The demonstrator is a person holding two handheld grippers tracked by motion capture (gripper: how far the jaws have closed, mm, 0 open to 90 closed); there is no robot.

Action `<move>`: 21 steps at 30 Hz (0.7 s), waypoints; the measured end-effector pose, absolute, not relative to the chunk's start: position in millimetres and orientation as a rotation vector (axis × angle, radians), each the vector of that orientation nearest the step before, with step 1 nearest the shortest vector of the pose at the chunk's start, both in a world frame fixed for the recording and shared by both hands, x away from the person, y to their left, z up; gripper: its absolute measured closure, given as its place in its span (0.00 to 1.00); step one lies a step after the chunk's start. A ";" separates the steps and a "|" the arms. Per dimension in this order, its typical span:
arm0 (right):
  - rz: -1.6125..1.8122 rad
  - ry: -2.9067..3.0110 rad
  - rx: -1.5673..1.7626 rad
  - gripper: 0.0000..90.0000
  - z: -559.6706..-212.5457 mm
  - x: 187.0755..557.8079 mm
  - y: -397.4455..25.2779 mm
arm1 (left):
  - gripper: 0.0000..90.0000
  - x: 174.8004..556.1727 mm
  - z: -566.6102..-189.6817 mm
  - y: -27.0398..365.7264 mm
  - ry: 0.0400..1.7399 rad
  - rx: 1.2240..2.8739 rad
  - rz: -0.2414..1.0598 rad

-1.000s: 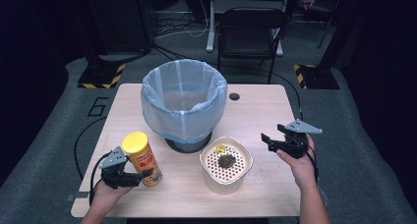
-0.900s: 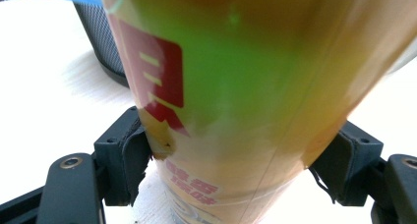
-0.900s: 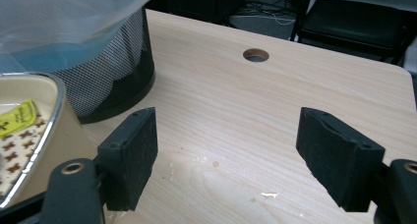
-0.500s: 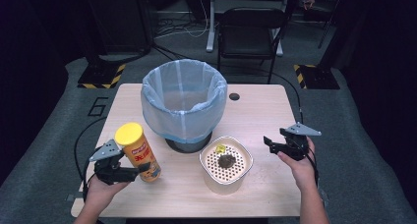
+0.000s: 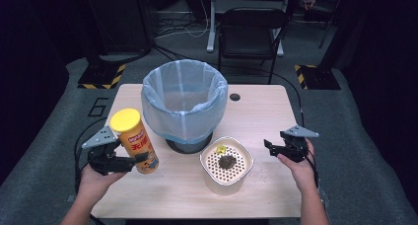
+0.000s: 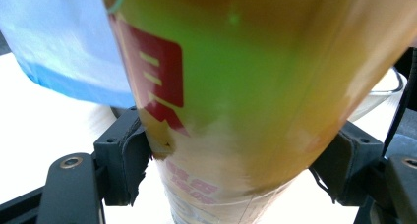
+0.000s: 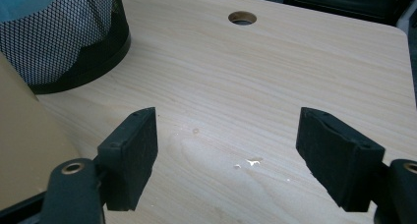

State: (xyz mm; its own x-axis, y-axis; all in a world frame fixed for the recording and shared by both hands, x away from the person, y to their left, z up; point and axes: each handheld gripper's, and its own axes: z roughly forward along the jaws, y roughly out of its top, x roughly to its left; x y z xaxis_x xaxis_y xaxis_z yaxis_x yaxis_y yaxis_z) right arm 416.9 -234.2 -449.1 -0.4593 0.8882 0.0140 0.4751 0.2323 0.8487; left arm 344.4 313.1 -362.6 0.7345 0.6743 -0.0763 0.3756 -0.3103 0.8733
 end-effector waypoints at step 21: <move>1.122 2.034 1.266 0.26 -453.9 418.0 -235.5 | 0.27 346.8 -275.8 308.9 0.810 1.942 0.430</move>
